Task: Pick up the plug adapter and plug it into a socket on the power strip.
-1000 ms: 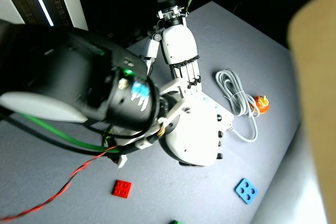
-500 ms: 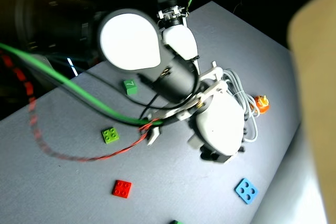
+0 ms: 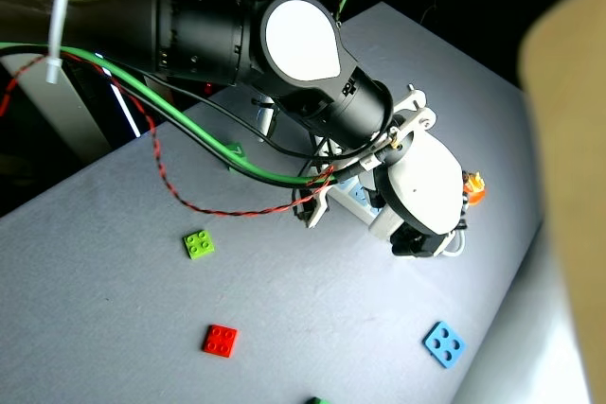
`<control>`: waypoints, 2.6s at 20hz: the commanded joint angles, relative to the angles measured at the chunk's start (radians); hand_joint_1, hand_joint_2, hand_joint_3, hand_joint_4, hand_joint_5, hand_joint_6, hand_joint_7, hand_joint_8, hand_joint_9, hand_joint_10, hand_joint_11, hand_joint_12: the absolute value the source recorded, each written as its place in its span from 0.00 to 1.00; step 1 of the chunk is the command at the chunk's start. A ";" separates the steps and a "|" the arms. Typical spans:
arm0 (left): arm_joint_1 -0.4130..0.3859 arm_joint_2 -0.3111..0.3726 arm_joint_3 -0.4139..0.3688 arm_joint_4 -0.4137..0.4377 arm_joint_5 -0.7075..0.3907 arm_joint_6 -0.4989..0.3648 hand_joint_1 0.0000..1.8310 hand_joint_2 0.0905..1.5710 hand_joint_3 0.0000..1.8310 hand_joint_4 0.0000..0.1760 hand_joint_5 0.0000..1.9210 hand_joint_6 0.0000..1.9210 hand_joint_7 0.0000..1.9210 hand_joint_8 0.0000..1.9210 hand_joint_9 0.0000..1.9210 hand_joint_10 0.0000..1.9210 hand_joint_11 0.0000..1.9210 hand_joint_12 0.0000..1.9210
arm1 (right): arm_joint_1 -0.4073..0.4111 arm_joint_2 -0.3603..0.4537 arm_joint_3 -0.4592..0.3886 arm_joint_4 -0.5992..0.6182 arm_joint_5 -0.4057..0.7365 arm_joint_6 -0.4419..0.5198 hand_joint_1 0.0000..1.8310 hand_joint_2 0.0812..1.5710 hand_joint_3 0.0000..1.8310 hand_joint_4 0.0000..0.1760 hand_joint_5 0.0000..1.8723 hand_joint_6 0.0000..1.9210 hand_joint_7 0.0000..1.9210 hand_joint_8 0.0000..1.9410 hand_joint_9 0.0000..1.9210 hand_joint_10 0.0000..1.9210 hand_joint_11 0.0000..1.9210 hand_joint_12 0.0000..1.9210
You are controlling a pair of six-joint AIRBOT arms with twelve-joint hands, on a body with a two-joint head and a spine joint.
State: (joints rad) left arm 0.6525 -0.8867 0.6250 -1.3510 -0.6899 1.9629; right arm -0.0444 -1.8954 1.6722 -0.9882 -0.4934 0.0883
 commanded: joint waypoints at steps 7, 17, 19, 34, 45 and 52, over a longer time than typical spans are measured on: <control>-0.004 -0.003 -0.002 0.036 -0.020 -0.002 0.00 0.74 0.00 0.00 0.00 0.00 0.00 0.00 0.00 0.00 0.00 0.00 | -0.017 -0.035 0.055 -0.063 0.081 0.031 0.68 0.67 0.00 0.00 0.51 0.49 0.60 0.41 0.69 0.00 0.43 0.48; -0.004 -0.003 0.000 0.036 -0.020 -0.003 0.00 0.74 0.00 0.00 0.00 0.00 0.01 0.00 0.00 0.00 0.00 0.00 | -0.033 -0.041 0.056 -0.105 0.100 0.083 0.68 0.68 0.00 0.00 0.50 0.50 0.59 0.42 0.69 0.00 0.43 0.48; -0.002 -0.003 0.000 0.036 -0.020 -0.003 0.00 0.73 0.00 0.00 0.00 0.00 0.01 0.00 0.00 0.00 0.00 0.00 | -0.034 -0.041 0.057 -0.135 0.107 0.108 0.68 0.68 0.00 0.00 0.50 0.51 0.59 0.42 0.69 0.00 0.43 0.49; -0.001 -0.003 0.003 0.036 -0.021 -0.006 0.00 0.73 0.00 0.00 0.00 0.00 0.00 0.00 0.00 0.00 0.00 0.00 | -0.041 -0.042 0.048 -0.075 0.062 0.052 0.68 0.68 0.00 0.00 0.51 0.50 0.60 0.42 0.70 0.00 0.43 0.50; 0.001 -0.002 0.001 0.036 -0.021 -0.008 0.00 0.73 0.00 0.00 0.00 0.00 0.02 0.00 0.01 0.00 0.00 0.00 | -0.044 -0.053 0.048 -0.038 0.065 0.041 0.68 0.68 0.00 0.00 0.50 0.51 0.59 0.42 0.69 0.00 0.43 0.48; 0.001 -0.002 0.000 0.036 -0.021 -0.010 0.00 0.74 0.00 0.00 0.00 0.00 0.02 0.00 0.01 0.00 0.00 0.00 | -0.072 -0.094 0.068 -0.038 0.071 0.037 0.68 0.68 0.00 0.00 0.50 0.51 0.59 0.42 0.69 0.00 0.43 0.49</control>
State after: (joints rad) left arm 0.6537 -0.8867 0.6250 -1.3506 -0.6910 1.9602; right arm -0.1093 -1.9846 1.7493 -1.0241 -0.4717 0.1207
